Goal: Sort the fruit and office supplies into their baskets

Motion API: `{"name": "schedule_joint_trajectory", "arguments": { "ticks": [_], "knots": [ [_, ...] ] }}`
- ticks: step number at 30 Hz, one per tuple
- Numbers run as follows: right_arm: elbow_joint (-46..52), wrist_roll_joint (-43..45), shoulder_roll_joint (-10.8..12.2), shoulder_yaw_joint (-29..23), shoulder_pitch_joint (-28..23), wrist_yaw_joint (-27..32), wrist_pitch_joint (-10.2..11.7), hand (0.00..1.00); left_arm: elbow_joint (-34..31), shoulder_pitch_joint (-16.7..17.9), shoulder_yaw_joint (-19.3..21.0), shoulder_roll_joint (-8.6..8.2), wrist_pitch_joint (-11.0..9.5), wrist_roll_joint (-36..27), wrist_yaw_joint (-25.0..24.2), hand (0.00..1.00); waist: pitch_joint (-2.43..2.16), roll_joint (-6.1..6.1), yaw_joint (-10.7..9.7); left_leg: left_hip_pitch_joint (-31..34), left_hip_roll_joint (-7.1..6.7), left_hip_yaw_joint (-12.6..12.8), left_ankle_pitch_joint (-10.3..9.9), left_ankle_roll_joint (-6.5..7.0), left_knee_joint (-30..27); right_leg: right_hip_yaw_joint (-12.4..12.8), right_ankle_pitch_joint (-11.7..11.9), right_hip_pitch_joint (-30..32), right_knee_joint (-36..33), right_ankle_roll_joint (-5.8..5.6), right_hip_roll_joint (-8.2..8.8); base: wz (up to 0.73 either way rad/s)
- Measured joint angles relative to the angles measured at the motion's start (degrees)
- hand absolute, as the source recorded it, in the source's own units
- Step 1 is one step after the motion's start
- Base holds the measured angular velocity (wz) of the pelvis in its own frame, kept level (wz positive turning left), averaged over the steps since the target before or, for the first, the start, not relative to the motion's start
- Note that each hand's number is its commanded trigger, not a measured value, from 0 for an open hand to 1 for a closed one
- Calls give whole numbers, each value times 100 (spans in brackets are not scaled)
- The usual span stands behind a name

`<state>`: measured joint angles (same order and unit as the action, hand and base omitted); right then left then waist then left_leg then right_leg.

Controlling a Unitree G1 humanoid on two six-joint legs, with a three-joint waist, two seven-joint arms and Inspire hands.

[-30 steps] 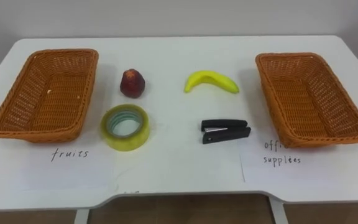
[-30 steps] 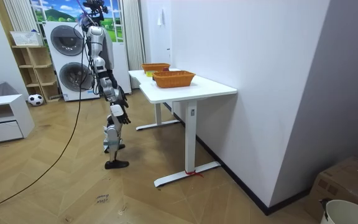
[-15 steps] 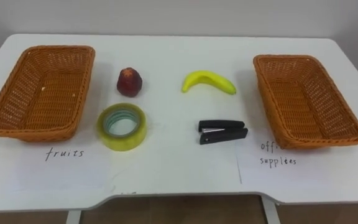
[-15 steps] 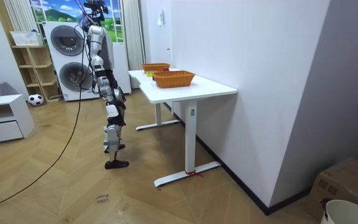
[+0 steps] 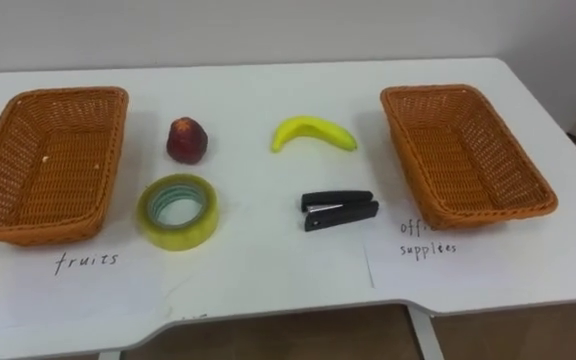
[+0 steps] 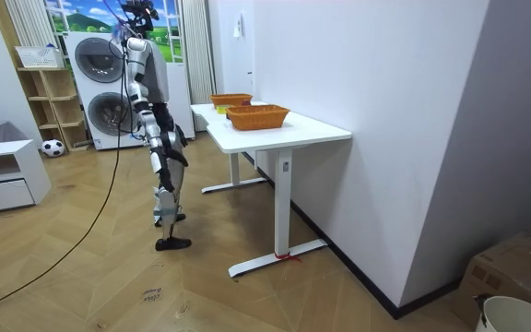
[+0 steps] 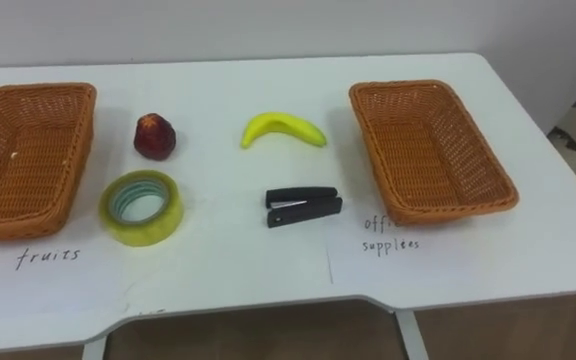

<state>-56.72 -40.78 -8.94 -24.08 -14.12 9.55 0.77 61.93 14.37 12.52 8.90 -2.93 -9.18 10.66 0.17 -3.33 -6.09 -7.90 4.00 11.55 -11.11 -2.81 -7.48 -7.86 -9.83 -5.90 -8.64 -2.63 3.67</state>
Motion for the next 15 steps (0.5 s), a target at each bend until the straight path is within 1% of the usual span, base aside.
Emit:
{"name": "schedule_joint_trajectory", "arguments": {
  "ticks": [2, 3, 5, 7, 8, 10, 11, 13, 14, 15],
  "knots": [
    [306, -16, -35, -199, -17, 239, 10, 0, -4, -13, 32, 0, 11, -1, 0, 0, 3, -5, -9, -15, -3, 15, -1, 1, 4, 37, 0, 14, -5, 0, 0, -9],
    [452, -10, -81, -236, -20, 434, 69, 0, -4, -4, 33, 0, 13, 4, 0, 0, 0, -10, -7, -38, -5, 24, -2, 3, 10, 61, -2, 6, -5, -3, -1, -9],
    [764, -12, -142, -264, -38, 729, 91, 0, -7, -4, 33, -2, 15, 8, -8, 0, 1, -17, -3, -54, -7, 31, -10, 6, 14, 79, -6, 2, -10, -9, -3, -7],
    [1319, -1, -164, -478, -51, 1125, 99, 0, -10, 18, 71, -2, 43, 44, -8, 0, -7, -33, -38, -62, -10, 39, -11, 7, 23, 115, -6, 19, -19, -9, -6, -6],
    [1462, 9, -189, -496, -54, 1241, 103, 0, -14, 26, 87, 0, 46, 67, -8, 0, -10, -39, -46, -64, -10, 44, -11, 7, 24, 117, -6, 19, -21, -9, -6, -4],
    [2110, 59, -269, -603, -57, 1689, 128, 0, -64, 80, 87, 10, 46, 123, -6, 0, -8, -55, -50, -68, -10, 69, -11, 7, 49, 139, -7, 44, -28, -11, -10, -5],
    [2244, 59, -293, -611, -56, 1792, 161, 0, -87, 96, 87, 10, 47, 131, -6, 0, -7, -63, -51, -66, -10, 71, -11, 7, 53, 141, -7, 52, -31, -11, -10, -6],
    [2550, 59, -381, -626, -51, 2088, 331, 0, -157, 128, 82, 21, 46, 136, -4, 0, -10, -136, -49, -47, -10, 76, -11, 7, 59, 142, -7, 80, -40, -11, -11, 0],
    [2623, 60, -384, -642, -44, 2150, 354, 0, -162, 128, 82, 22, 46, 141, -4, 0, -4, -159, -43, -41, -10, 75, -11, 8, 59, 140, -7, 85, -40, -11, -11, 0],
    [2777, 60, -388, -653, -36, 2286, 363, 0, -165, 133, 82, 26, 46, 176, -4, 0, 13, -198, -42, -28, -10, 76, -11, 7, 59, 141, -7, 95, -38, -11, -11, 0]
  ]
}}
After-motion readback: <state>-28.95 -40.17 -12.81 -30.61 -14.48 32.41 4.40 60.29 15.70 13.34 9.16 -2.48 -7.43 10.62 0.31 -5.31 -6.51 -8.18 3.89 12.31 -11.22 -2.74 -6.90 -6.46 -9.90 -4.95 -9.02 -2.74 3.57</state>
